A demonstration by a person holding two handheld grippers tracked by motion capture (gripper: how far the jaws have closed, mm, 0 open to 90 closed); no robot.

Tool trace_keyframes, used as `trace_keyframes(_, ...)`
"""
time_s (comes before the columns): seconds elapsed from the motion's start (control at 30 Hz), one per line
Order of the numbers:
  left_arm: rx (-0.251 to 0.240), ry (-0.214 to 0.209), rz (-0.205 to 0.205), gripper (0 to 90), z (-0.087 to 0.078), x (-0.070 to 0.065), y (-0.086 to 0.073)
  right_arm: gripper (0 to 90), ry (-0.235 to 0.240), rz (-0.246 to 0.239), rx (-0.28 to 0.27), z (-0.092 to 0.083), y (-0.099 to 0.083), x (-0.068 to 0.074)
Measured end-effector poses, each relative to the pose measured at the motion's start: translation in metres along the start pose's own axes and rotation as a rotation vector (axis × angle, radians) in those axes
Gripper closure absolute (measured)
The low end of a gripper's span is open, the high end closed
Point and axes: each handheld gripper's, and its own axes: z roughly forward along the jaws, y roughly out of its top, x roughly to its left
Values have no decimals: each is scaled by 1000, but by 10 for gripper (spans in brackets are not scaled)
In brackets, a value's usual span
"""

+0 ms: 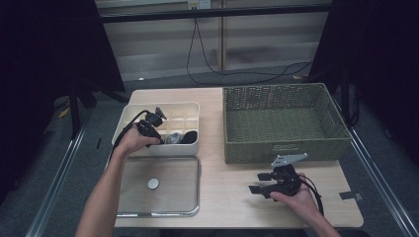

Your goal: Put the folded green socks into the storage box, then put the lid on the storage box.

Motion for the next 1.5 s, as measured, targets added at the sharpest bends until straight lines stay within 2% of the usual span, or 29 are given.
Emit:
trace_keyframes(0.1, -32, -12, -16, 631, -2, 1, -6, 342, 9, -4, -6, -1, 1, 0)
trace_keyframes(0.13, -35, -33, -22, 618, -4, 2, -8, 341, 10, -2, -10, -1, 1, -1)
trace_keyframes(0.2, -59, -47, -17, 579, -8, 4, -10, 340, 13, 2, -11, -1, 1, -3)
trace_keyframes(0.27, -89, -45, -26, 552, -10, 3, -12, 340, 11, 5, -7, 1, 1, -3)
trace_keyframes(0.33, -99, -51, -15, 529, -14, 3, -13, 340, 14, 5, -4, 2, 2, -3)
trace_keyframes(0.4, -139, -81, -24, 463, -21, 5, -16, 337, 15, 3, -1, 3, 2, -3)
trace_keyframes(0.43, -157, -76, -24, 417, -26, 6, -18, 336, 13, 4, 5, 4, 1, -2)
trace_keyframes(0.47, -177, -73, -28, 414, -29, 7, -20, 336, 16, 2, 4, 4, 1, -2)
trace_keyframes(0.53, -215, -95, -47, 412, -35, 10, -25, 336, 14, 4, 4, 4, 1, -1)
trace_keyframes(0.63, -264, -87, -77, 361, -39, 12, -32, 335, 16, 6, -1, 3, 0, 0)
trace_keyframes(0.67, -264, -87, -77, 334, -39, 12, -32, 335, 15, 10, -3, 2, 0, 0)
trace_keyframes(0.7, -269, -87, -59, 288, -43, 13, -35, 333, 15, 8, -6, 2, 0, 0)
trace_keyframes(0.73, -300, -82, -81, 263, -45, 11, -36, 332, 16, 9, -8, 2, 0, 0)
trace_keyframes(0.8, -352, -81, -79, 244, -50, 10, -40, 331, 15, 13, -10, 2, 0, -1)
trace_keyframes(0.83, -352, -81, -79, 222, -50, 10, -40, 332, 11, 14, -13, 2, 0, -1)
trace_keyframes(0.87, -393, -88, -104, 190, -55, 10, -44, 331, 8, 16, -15, 2, 1, -1)
trace_keyframes(0.93, -413, -93, -76, 187, -60, 9, -52, 327, 6, 20, -20, 1, 2, -2)
trace_keyframes(1.0, -444, -94, -88, 192, -61, 5, -57, 322, 0, 20, -24, 0, 4, -2)
trace_keyframes(1.1, -491, -86, -77, 238, -66, 3, -68, 314, -3, 24, -42, -1, 6, -1)
trace_keyframes(1.17, -523, -78, -102, 280, -69, 3, -77, 305, -4, 34, -53, -2, 8, -1)
trace_keyframes(1.23, -535, -93, -97, 311, -71, 5, -85, 299, -7, 38, -67, -2, 10, -1)
trace_keyframes(1.27, -550, -85, -110, 316, -71, 5, -90, 299, -5, 39, -72, -2, 11, -2)
trace_keyframes(1.33, -567, -90, -137, 318, -71, 13, -103, 294, -7, 41, -73, 0, 14, -1)
trace_keyframes(1.4, -572, -99, -155, 323, -70, 17, -112, 280, -21, 48, -73, 4, 16, -1)
trace_keyframes(1.43, -568, -110, -152, 324, -70, 18, -119, 266, -27, 49, -72, 6, 17, -1)
trace_keyframes(1.47, -572, -103, -151, 324, -70, 18, -122, 251, -45, 50, -75, 8, 19, 1)
trace_keyframes(1.5, -592, -110, -163, 323, -70, 18, -128, 255, -50, 48, -72, 9, 19, 2)
